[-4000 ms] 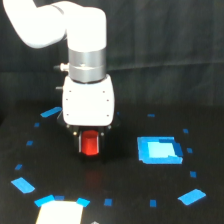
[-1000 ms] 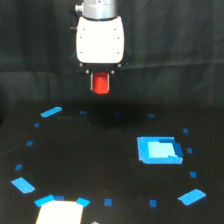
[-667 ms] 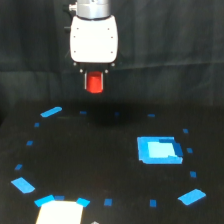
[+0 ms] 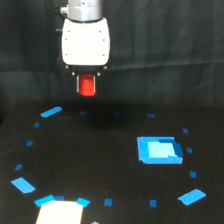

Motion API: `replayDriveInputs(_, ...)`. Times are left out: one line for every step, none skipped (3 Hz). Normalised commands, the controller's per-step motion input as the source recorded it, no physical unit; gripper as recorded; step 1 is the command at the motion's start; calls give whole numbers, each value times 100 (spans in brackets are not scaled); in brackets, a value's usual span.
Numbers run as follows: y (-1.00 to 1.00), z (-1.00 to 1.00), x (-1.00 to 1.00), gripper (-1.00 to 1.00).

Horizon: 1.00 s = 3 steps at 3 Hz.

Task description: Pick up the red object from the table

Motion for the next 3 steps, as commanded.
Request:
replayDriveInputs(23,-7,-26,-97)
replayDriveInputs(-39,-15,-8,-45)
replayDriveInputs(9,-65,-20,-82)
